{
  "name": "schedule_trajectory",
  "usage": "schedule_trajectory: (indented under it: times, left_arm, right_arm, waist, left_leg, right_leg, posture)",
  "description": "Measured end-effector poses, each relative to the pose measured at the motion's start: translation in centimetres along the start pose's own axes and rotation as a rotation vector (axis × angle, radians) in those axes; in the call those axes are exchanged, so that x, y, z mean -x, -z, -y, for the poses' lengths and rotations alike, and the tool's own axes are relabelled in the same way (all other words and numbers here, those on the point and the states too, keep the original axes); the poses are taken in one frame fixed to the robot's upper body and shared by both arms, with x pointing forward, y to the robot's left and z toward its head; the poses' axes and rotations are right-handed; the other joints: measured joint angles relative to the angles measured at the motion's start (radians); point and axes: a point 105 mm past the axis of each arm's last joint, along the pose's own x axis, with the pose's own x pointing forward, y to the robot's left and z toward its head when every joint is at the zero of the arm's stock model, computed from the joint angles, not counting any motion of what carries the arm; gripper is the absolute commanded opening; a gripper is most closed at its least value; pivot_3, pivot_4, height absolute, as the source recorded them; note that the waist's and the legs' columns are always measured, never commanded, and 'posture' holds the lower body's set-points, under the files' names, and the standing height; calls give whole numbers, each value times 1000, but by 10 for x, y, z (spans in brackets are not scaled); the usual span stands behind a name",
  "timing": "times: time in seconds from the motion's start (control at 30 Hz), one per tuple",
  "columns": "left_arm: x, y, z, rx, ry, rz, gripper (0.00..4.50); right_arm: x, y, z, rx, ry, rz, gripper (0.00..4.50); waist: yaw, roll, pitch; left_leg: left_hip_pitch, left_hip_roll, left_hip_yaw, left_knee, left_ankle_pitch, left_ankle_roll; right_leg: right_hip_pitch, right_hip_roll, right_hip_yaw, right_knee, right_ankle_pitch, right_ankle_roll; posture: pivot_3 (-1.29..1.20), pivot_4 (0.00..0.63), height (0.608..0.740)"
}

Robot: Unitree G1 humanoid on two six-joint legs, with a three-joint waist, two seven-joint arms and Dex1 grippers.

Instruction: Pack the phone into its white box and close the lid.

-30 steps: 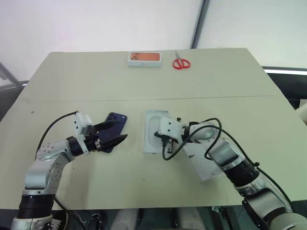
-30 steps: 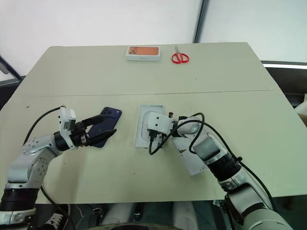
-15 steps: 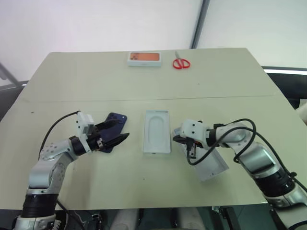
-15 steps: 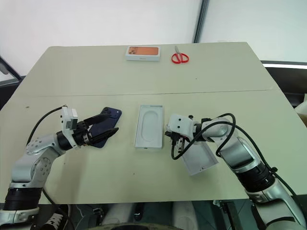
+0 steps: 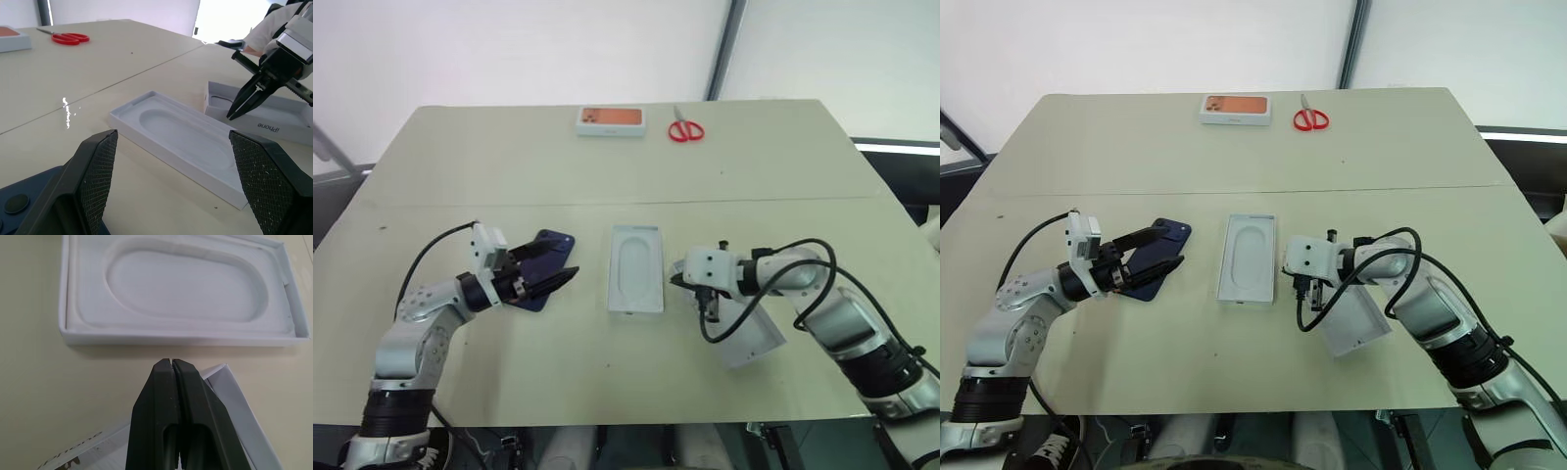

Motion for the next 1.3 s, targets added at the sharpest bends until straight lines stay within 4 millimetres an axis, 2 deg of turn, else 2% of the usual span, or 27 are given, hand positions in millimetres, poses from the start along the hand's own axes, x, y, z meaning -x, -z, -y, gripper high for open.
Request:
schedule_trajectory:
  times: [0.43, 0.67, 0.73, 0.83, 0.97, 1.1, 1.2, 1.3]
  left_arm:
    - [-1, 1, -1, -10, -16, 1, 3855]
    - [0, 2, -1, -7, -23, -4, 3855]
    - [2, 5, -4, -1, -32, -23, 3855]
    - [9, 11, -14, 38, -66, -81, 3855]
    - [28, 15, -38, 102, -141, -175, 3855]
    - [45, 19, -57, 246, -192, -243, 3855]
    - [54, 23, -70, 369, -222, -272, 3855]
    - [58, 18, -80, 463, -231, -268, 3855]
  right_arm:
    - [11, 24, 30, 17, 93, -70, 56]
    - [5, 17, 36, -74, 132, -7, 56]
    - [1, 5, 39, -148, 148, 68, 56]
    - [-2, -27, 45, -192, 171, 205, 56]
    - [-11, -59, 47, -190, 210, 310, 56]
    - [-37, -80, 33, -197, 177, 358, 56]
    - [-65, -109, 24, -172, 148, 388, 56]
    - [-89, -129, 11, -106, 122, 380, 56]
  waist:
    - [1, 0, 0]
    - [-4, 0, 0]
    - [-8, 0, 0]
    - [-13, 1, 0]
    - [-10, 0, 0]
    - [-8, 1, 0]
    - [-14, 1, 0]
    - [-16, 1, 0]
  left_leg:
    - [0, 0, 0, 0, 0, 0]
    - [0, 0, 0, -1, 0, 0]
    - [0, 1, 0, -1, 0, 0]
    - [0, 2, 1, -2, 0, 0]
    - [0, 1, 0, -2, 0, 0]
    - [0, 1, -1, -1, 0, 0]
    - [0, 1, 0, -1, 1, -1]
    - [0, 1, 0, -2, 1, -2]
  right_leg:
    - [1, 0, 0, 0, 0, 0]
    - [0, 0, 0, 0, 0, 0]
    - [0, 1, 1, 0, 0, 0]
    - [-2, 2, 1, 0, 0, 0]
    - [-3, 3, 1, 0, 0, 0]
    - [-5, 3, 1, 1, 0, 0]
    - [-7, 4, 2, 4, 0, 0]
    - [-10, 4, 2, 7, 0, 0]
  posture:
    - [0, 150, 740]
    - [0, 150, 740]
    - [0, 150, 740]
    - [0, 150, 740]
    - [0, 150, 740]
    - [0, 150, 740]
    - [0, 150, 740]
    - [0, 150, 740]
